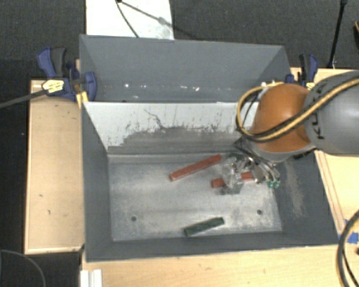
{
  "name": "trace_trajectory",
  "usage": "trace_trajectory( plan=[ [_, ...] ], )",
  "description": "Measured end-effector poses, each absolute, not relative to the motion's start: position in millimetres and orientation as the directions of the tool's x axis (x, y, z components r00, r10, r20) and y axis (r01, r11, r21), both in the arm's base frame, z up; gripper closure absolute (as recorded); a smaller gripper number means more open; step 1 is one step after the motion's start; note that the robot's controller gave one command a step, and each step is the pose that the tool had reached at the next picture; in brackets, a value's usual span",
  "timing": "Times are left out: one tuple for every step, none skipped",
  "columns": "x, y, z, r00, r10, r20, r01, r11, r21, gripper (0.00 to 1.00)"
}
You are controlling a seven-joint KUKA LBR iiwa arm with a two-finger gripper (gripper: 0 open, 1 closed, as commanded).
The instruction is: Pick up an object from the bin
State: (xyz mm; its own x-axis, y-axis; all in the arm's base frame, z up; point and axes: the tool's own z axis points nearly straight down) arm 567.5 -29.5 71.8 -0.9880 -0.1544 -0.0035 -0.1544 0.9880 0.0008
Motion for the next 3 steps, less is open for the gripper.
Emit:
trace_trajectory(
  plan=[
    [567.0,-29.5,70.8,-0.988,-0.152,-0.002,-0.152,0.988,0.001,0.0],
    [567.3,-29.3,71.7,-0.989,-0.149,-0.003,-0.149,0.989,0.001,1.0],
    [566.9,-29.5,70.8,-0.989,-0.147,-0.001,-0.147,0.989,0.001,0.0]
  ],
)
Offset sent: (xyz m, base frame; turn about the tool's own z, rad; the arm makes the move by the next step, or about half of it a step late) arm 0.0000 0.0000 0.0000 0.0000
